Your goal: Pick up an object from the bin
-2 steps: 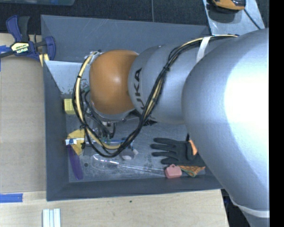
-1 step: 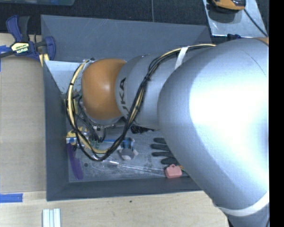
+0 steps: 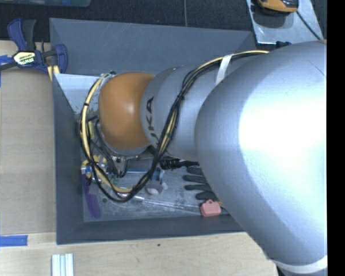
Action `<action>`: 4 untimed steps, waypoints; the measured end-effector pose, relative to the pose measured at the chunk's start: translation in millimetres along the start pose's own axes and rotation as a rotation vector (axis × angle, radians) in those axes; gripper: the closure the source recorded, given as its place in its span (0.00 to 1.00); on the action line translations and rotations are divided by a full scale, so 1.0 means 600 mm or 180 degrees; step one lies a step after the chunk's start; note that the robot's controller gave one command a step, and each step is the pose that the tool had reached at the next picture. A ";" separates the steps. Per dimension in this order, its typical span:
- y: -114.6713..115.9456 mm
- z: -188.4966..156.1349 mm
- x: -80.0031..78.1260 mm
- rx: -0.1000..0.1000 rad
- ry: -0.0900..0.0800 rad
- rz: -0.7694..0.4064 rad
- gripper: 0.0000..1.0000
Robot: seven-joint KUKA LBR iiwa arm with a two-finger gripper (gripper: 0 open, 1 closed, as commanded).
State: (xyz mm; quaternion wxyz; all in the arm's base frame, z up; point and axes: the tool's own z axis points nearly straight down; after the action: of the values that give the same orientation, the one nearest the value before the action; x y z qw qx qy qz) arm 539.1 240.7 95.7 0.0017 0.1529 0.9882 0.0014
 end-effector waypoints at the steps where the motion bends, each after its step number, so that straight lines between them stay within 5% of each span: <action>1: -0.030 0.044 -0.007 -0.0002 -0.0008 0.0122 0.00; 2: -0.045 0.041 -0.017 -0.0011 -0.0009 0.0333 1.00; 4: -0.045 0.038 -0.018 -0.0013 -0.0013 0.0335 1.00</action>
Offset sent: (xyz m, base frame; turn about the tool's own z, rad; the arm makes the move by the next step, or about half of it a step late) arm 0.0005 -0.0285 -0.0257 0.1047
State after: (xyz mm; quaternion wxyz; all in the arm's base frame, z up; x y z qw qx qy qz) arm 541.1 211.7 72.8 0.0040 0.2046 0.9788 0.0032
